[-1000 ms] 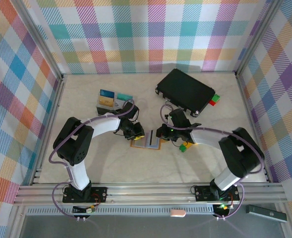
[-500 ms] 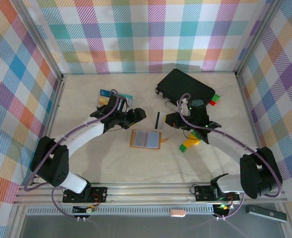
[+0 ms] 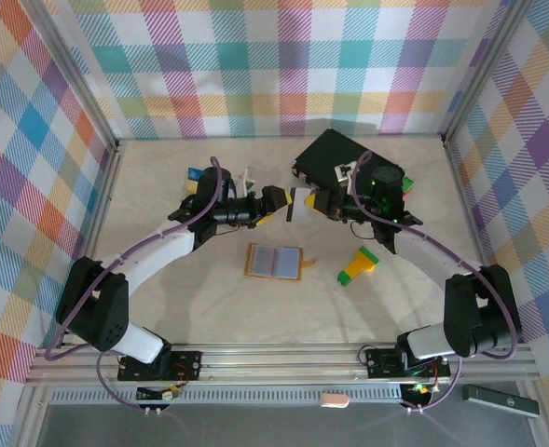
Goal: Take the credit cards out of the card holder
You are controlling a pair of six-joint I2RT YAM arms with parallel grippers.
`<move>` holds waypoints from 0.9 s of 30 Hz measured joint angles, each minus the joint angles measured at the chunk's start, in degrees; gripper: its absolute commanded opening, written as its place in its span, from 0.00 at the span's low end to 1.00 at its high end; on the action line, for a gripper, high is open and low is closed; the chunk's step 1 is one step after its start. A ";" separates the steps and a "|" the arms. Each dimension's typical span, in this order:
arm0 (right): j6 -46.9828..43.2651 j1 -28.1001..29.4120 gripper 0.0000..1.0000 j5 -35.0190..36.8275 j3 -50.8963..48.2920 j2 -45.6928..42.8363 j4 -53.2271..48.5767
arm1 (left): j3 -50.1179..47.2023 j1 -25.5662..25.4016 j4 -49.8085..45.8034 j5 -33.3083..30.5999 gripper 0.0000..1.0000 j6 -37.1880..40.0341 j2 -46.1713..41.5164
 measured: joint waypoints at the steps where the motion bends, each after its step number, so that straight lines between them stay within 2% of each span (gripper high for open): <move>1: 0.70 -0.11 0.03 -0.66 0.33 0.61 0.55 | 0.20 -0.17 0.22 0.48 0.85 0.00 0.48; 13: 3.32 -0.72 0.03 -5.60 2.19 3.34 2.54 | 2.97 -0.83 3.10 5.20 0.43 -0.15 2.47; 18: 3.26 -0.85 0.04 -6.01 2.19 3.45 1.79 | 3.85 -0.83 3.58 6.38 0.22 -0.09 2.75; 22: 2.03 -1.16 0.07 -6.29 2.86 3.45 -0.52 | 3.89 -0.81 3.78 6.54 0.00 -0.04 3.41; 27: -1.05 -1.31 0.24 -4.68 3.08 3.45 -5.35 | 4.48 -0.81 3.61 6.80 0.00 0.26 4.09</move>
